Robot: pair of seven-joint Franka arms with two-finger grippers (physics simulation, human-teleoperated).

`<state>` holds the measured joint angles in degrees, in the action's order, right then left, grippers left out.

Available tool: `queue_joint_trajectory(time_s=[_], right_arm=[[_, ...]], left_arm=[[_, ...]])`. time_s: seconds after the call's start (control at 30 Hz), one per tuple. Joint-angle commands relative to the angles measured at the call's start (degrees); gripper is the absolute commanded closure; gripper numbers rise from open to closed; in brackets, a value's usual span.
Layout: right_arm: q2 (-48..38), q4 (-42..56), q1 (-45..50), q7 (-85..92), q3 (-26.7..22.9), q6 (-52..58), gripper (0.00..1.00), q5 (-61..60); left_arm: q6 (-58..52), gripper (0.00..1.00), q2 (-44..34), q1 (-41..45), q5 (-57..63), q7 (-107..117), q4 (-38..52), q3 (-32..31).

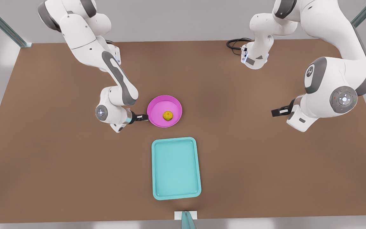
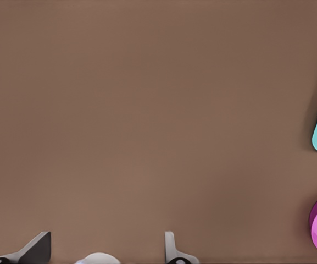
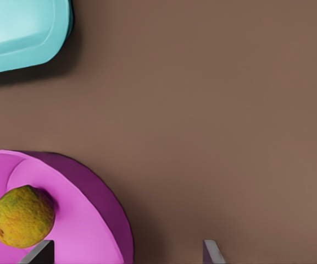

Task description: Place the orange on the plate with the left arm and the plate on the tray with the right arm

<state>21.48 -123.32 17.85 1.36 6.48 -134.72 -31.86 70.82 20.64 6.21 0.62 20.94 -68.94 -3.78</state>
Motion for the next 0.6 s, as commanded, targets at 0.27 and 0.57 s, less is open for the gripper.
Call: queue_joint_trajectory(time_s=[0.27, 0.57], right_arm=[[8.2, 3.6, 2.9, 12.6, 0.0, 1.5, 0.0, -0.3], [9.4, 5.6, 3.6, 12.6, 0.1, 3.5, 0.0, -0.3]], left_arm=[[-0.7, 0.0, 0.1, 0.0, -0.3, -6.1, 0.1, -0.2], [-0.8, 0.0, 0.0, 0.1, -0.3, -4.9, 0.1, -0.4]])
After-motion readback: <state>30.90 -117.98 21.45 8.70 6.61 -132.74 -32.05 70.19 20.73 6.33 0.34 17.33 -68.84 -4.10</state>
